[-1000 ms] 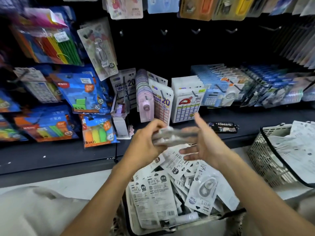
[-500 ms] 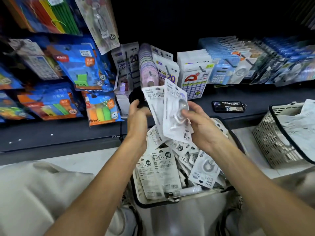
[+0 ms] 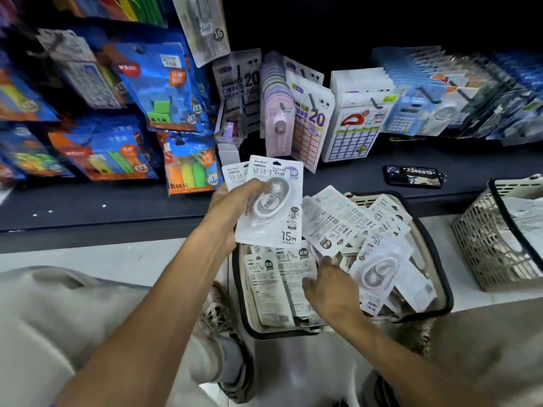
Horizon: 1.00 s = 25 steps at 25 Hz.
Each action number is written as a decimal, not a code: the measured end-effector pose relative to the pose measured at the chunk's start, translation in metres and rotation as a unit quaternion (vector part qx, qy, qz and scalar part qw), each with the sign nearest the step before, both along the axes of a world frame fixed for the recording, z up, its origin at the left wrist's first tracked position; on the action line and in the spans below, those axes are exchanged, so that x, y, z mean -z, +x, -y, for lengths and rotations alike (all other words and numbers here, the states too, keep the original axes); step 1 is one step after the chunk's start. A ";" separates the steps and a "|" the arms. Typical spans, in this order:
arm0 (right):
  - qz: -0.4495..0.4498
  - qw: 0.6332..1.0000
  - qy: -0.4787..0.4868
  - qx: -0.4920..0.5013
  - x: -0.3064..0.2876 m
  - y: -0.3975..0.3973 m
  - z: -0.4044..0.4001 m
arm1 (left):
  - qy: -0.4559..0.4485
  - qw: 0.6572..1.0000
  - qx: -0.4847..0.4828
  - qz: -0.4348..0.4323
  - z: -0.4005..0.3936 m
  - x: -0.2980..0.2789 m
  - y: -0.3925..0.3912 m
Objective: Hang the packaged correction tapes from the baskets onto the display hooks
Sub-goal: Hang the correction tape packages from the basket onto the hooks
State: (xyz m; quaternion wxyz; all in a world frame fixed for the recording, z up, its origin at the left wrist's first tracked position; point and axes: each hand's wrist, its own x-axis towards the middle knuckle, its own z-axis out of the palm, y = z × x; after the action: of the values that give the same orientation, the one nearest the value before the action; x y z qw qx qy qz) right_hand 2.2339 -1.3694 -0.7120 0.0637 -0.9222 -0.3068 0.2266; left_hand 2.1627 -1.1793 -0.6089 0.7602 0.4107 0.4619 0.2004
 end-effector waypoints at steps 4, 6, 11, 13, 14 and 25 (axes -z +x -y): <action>0.048 0.997 -0.041 -0.046 0.014 -0.008 -0.004 | -0.088 0.993 0.061 0.041 0.003 -0.003 -0.011; 0.041 0.998 -0.022 -0.034 0.021 -0.009 -0.004 | -0.089 0.991 0.061 0.078 0.003 -0.005 -0.015; -0.039 0.996 0.060 0.043 0.034 -0.009 -0.011 | -0.045 0.999 -0.007 0.022 -0.006 -0.005 -0.023; -0.109 0.980 0.143 0.082 0.036 -0.011 -0.013 | 0.003 0.999 -0.038 0.017 -0.007 -0.003 -0.028; -0.136 0.971 0.174 0.087 0.039 -0.011 -0.012 | 0.045 0.998 -0.047 0.000 -0.007 -0.002 -0.029; -0.252 0.827 0.480 0.146 -0.086 0.008 -0.059 | 0.261 0.957 0.068 -0.103 0.012 0.029 -0.025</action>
State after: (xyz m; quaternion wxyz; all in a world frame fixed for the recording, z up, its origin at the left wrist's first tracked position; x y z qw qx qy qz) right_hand 2.2419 -1.3107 -0.6258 0.6061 -0.7200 -0.2123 0.2631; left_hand 2.1378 -1.1913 -0.6380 0.5868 0.6437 0.4400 0.2183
